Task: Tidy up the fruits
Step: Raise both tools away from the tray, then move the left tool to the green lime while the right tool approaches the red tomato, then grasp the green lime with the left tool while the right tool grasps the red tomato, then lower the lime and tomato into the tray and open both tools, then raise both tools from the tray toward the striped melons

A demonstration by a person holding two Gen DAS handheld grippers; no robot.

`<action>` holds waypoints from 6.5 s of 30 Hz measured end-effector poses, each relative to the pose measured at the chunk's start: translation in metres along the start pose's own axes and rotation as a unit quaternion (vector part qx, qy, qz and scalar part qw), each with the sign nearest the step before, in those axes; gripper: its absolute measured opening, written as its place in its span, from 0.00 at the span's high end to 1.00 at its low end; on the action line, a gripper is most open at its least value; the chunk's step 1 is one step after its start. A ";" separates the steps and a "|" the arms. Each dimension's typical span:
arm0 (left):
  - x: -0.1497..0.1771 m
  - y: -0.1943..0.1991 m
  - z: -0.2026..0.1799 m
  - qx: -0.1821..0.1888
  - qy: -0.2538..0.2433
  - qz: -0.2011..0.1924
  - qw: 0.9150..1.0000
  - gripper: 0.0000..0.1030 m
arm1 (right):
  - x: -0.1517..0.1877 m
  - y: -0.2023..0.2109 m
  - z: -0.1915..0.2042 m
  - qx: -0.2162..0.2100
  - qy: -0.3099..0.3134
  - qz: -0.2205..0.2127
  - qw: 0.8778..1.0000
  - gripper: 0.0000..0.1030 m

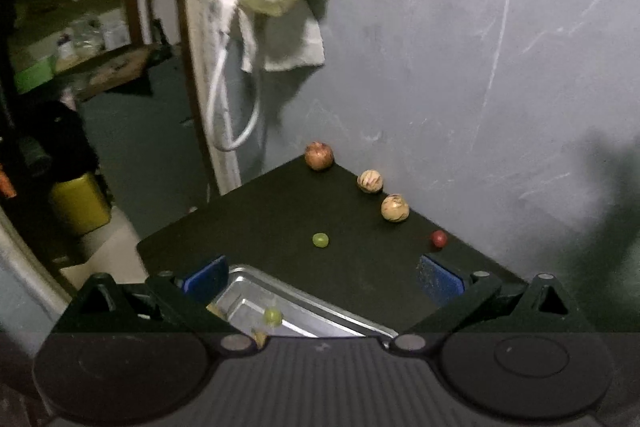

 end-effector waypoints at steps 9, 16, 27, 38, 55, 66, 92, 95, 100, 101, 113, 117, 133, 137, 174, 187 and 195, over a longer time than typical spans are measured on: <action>-0.006 -0.149 0.062 0.088 -0.033 0.052 0.994 0.01 | 0.127 -0.112 0.027 0.097 -0.034 -0.010 0.995 0.01; 0.018 -0.238 0.083 0.118 -0.067 0.087 0.987 0.01 | 0.225 -0.176 0.025 0.134 -0.054 0.092 0.985 0.01; 0.039 -0.306 0.098 0.105 -0.053 0.113 0.987 0.01 | 0.307 -0.243 0.015 0.159 -0.016 0.149 0.976 0.05; 0.044 -0.333 0.093 0.084 -0.054 0.115 0.988 0.11 | 0.327 -0.286 -0.009 0.186 -0.020 0.160 0.969 0.21; 0.048 -0.338 0.068 0.074 -0.070 0.076 0.992 0.42 | 0.329 -0.284 0.007 0.193 0.007 0.131 0.972 0.61; 0.052 -0.330 0.072 0.063 -0.056 0.080 0.993 0.49 | 0.332 -0.277 0.021 0.171 0.014 0.137 0.976 0.72; 0.057 -0.314 0.086 0.063 -0.049 0.092 0.993 0.72 | 0.333 -0.257 0.057 0.120 0.015 0.160 0.980 0.72; 0.056 -0.313 0.089 0.072 -0.035 0.098 0.992 0.73 | 0.329 -0.247 0.061 0.113 0.018 0.160 0.980 0.72; 0.060 -0.293 0.086 0.089 -0.015 0.111 0.990 0.73 | 0.316 -0.218 0.071 0.097 0.024 0.153 0.983 0.72; 0.060 -0.287 0.086 0.094 -0.011 0.110 0.989 0.73 | 0.314 -0.210 0.074 0.093 0.026 0.152 0.984 0.72; 0.102 -0.210 0.087 0.119 -0.008 0.142 0.983 0.73 | 0.333 -0.139 0.100 0.044 0.039 0.182 0.982 0.72; 0.118 -0.198 0.087 0.119 -0.005 0.152 0.981 0.73 | 0.343 -0.127 0.108 0.036 0.042 0.191 0.980 0.72; 0.161 -0.169 0.094 0.118 0.006 0.183 0.976 0.73 | 0.371 -0.106 0.129 0.021 0.081 0.234 0.969 0.72; 0.165 -0.166 0.097 0.115 0.009 0.184 0.976 0.73 | 0.374 -0.109 0.132 0.020 0.090 0.240 0.966 0.72; 0.167 -0.079 0.078 0.034 0.062 0.099 0.993 0.09 | 0.333 -0.011 0.092 -0.007 0.060 0.164 0.985 0.08; 0.222 -0.001 0.051 -0.031 0.091 0.090 0.991 0.01 | 0.349 0.071 0.068 -0.039 0.068 0.166 0.983 0.01; 0.263 0.031 0.027 -0.047 0.106 0.108 0.987 0.01 | 0.371 0.108 0.046 -0.033 0.081 0.195 0.977 0.01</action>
Point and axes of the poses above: each gripper's, at about its wrist camera, not at the fingertips, and y roughly against the way its jaws point, z to its left, x to its underside, the point moved 8 cm from there along -y, roughly the way its jaws point, and after that the axes turned 13 degrees about x, right-handed, at the moved point
